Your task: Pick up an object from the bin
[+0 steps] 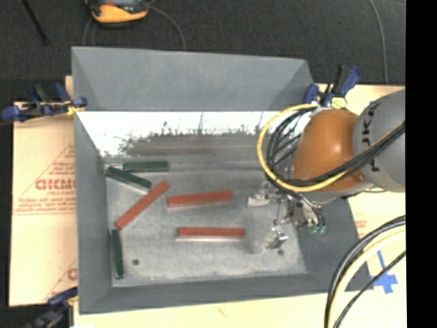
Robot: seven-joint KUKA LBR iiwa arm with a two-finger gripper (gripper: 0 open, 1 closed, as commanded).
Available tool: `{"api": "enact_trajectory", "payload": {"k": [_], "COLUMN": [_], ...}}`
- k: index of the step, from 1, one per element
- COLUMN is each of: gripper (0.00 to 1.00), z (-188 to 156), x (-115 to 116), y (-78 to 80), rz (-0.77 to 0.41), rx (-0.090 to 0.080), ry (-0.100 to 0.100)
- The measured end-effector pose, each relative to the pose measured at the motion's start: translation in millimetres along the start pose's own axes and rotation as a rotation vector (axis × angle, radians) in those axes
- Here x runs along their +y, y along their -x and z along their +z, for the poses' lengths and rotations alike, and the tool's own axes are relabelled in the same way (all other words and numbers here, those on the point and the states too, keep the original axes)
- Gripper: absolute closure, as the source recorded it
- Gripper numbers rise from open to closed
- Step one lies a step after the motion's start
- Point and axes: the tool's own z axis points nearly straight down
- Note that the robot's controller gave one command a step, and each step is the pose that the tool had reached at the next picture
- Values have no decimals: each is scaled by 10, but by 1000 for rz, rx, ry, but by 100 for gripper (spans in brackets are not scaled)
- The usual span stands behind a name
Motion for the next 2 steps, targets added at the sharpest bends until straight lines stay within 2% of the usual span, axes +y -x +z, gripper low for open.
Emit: {"api": "enact_trajectory", "payload": {"k": [1,2], "gripper": [100,100], "z": [368,367], "x": [290,291], "y": [205,206], "rz": [-105,-106], "rx": [15,15], "ry": [3,3]}}
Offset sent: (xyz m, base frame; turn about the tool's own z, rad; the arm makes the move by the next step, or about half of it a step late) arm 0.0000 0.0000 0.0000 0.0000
